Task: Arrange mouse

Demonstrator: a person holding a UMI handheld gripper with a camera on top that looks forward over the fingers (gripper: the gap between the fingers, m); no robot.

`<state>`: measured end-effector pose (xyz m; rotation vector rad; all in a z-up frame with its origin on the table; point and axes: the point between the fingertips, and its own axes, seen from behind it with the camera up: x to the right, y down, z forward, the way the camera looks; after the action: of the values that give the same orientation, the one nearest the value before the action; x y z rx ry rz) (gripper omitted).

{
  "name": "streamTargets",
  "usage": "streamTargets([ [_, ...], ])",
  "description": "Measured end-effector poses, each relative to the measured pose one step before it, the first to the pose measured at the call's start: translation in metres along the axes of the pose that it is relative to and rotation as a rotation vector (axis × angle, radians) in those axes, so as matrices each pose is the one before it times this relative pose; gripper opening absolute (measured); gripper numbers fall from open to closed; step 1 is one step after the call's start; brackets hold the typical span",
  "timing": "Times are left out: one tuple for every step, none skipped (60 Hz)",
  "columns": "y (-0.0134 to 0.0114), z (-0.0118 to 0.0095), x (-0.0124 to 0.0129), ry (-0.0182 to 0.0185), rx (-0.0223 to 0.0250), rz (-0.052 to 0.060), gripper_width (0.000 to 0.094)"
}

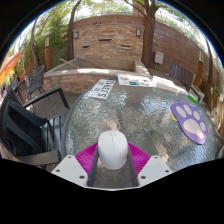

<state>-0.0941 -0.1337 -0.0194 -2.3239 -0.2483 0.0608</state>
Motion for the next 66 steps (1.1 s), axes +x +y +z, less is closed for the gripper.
streamTargets([
  [-0.00027,0.00005,0.00109,0.00086,0.00374,-0.0016,0.0498],
  [-0.00029,0.00012,0.00069,0.00023,0.00403,-0.0017,0.0492],
  [0.00051,-0.00027,-0.00028,-0.00218,0.00033,-0.0019,0.0480],
  [-0.00014,-0.00047,-0.00303,-0.00464,0.00019,-0.0018,0.0471],
  [-0.00025,-0.00031,0.00023,-0.00267,-0.00043,-0.0032,0.0459],
  [-0.00015,-0.00026,-0.00016,-0.00395,-0.00166,-0.0018,0.0448],
  [0.00010,0.00004,-0.00012,-0.00315,-0.00352,-0.0006,0.0433],
  [-0.00004,0.00010,-0.00006,-0.00390,-0.00341,0.0018,0.0417],
  [-0.00009,-0.00039,0.00009,-0.00338,-0.00333,0.0028,0.0402],
  [-0.00067,-0.00024,-0.00002,-0.00439,-0.00144,0.0036,0.0394],
  [-0.00101,-0.00006,0.00001,-0.00509,-0.00079,0.0044,0.0385],
  [-0.00110,-0.00018,0.00005,-0.00416,0.00045,0.0041,0.0375],
  [0.00000,0.00022,-0.00051,-0.00362,0.00277,0.0027,0.0367],
  [-0.00213,-0.00093,-0.00009,-0.00363,0.00344,0.0023,0.0359],
  [-0.00337,-0.00171,-0.00040,-0.00547,0.00669,0.0019,0.0356],
  [-0.00470,-0.00182,-0.00046,-0.00651,0.00906,0.0022,0.0356],
  [-0.00516,-0.00231,-0.00114,-0.00926,0.00870,0.0014,0.0356],
  [-0.00684,-0.00181,0.00003,-0.01037,0.00701,0.0013,0.0356],
  [-0.00832,-0.00300,-0.00092,-0.01040,0.01403,0.0005,0.0355],
  [-0.00830,-0.00330,0.00097,-0.00732,0.02081,-0.0016,0.0356],
  [-0.01021,-0.00405,-0.00014,-0.00951,0.01863,-0.0024,0.0339],
  [-0.01156,-0.00447,-0.00014,-0.01096,0.02064,-0.0026,0.0332],
  [-0.01434,-0.00564,0.00209,-0.00542,0.02825,0.0001,0.0330],
  [-0.01598,-0.00534,0.00275,-0.00177,0.03152,-0.0001,0.0331],
  [-0.01669,-0.00282,0.00127,-0.00167,0.02431,-0.0004,0.0330],
  [-0.01356,-0.00495,0.00238,-0.01058,0.02360,-0.0012,0.0330],
  [-0.01439,-0.00449,0.00191,-0.01409,0.01858,-0.0008,0.0330],
  [-0.01570,-0.00461,0.00323,-0.01164,0.02566,0.0061,0.0330],
  [-0.01875,-0.00520,0.00651,-0.00349,0.03555,0.0118,0.0331],
  [-0.02474,-0.00177,0.00329,0.00347,0.03353,0.0109,0.0331],
  [-0.01358,-0.00035,0.00835,-0.00124,0.02776,0.0081,0.0331],
  [-0.01369,-0.00335,0.00664,-0.00562,0.02271,0.0024,0.0330],
  [-0.01438,-0.00290,0.00750,-0.00367,0.02118,0.0000,0.0332],
  [-0.01402,-0.00243,0.01044,0.00473,0.02421,0.0001,0.0331],
  [-0.01426,-0.00199,0.01258,0.01205,0.02718,0.0009,0.0331],
  [-0.02026,-0.00013,0.01113,0.01181,0.02582,0.0036,0.0329],
  [-0.01350,-0.00312,0.01414,0.00950,0.02367,-0.0019,0.0332],
  [-0.00623,0.00661,0.01033,0.01071,0.01043,0.0020,0.0330],
  [-0.00535,0.00083,0.01429,0.01218,0.01067,0.0006,0.0330],
  [-0.00372,0.00157,0.01529,0.01652,0.00831,0.0024,0.0331],
  [-0.00242,0.00191,0.01547,0.01894,0.00560,0.0034,0.0330],
  [0.00037,0.00232,0.01565,0.01850,0.00125,0.0042,0.0329],
  [0.00363,0.00342,0.01543,0.01626,-0.00446,0.0035,0.0328],
  [0.00307,-0.00374,0.01942,0.01152,-0.00263,0.0012,0.0332],
  [0.00458,0.01046,0.01110,0.01879,-0.01981,0.0055,0.0333],
  [0.01147,0.00453,0.01636,0.01935,-0.01993,0.0043,0.0332],
  [0.01295,0.00550,0.01528,0.01940,-0.02288,0.0051,0.0332],
  [0.01409,0.00592,0.01472,0.01815,-0.02486,0.0047,0.0333],
  [0.01508,0.00633,0.01467,0.01747,-0.02618,0.0043,0.0337],
  [0.02052,0.00606,0.01833,0.01620,-0.02421,0.0019,0.0338],
  [0.00975,0.00334,0.01066,0.01687,-0.02920,0.0009,0.0340],
  [0.01749,0.00731,0.01358,0.01710,-0.02891,-0.0010,0.0341],
  [0.01724,0.00778,0.01264,0.01718,-0.02960,-0.0034,0.0341],
  [0.01698,0.00753,0.01123,0.01640,-0.02919,-0.0045,0.0341],
  [0.01612,0.00710,0.00990,0.01364,-0.02880,-0.0047,0.0340],
  [0.00268,-0.00082,0.00284,0.00827,-0.02654,-0.0021,0.0339],
  [0.01388,0.00696,0.00693,0.00694,-0.02593,-0.0029,0.0339],
  [0.01259,0.00637,0.00588,0.00592,-0.02330,-0.0006,0.0339],
  [0.01160,0.00592,0.00543,0.00565,-0.02018,0.0016,0.0340],
  [0.01006,0.00527,0.00454,0.00531,-0.01880,0.0017,0.0341],
  [0.01513,0.00567,0.00460,0.00675,-0.02141,-0.0032,0.0342],
  [0.00140,-0.00094,0.00266,0.00451,-0.01429,0.0007,0.0348],
  [0.00458,0.00357,0.00258,0.00297,-0.00766,0.0000,0.0373],
  [0.00421,0.00312,0.00193,0.00203,-0.00657,0.0008,0.0389],
  [0.00418,0.00285,0.00142,-0.00094,-0.00798,0.0002,0.0397],
  [0.00458,0.00218,-0.00008,-0.00540,-0.01070,0.0003,0.0429],
])
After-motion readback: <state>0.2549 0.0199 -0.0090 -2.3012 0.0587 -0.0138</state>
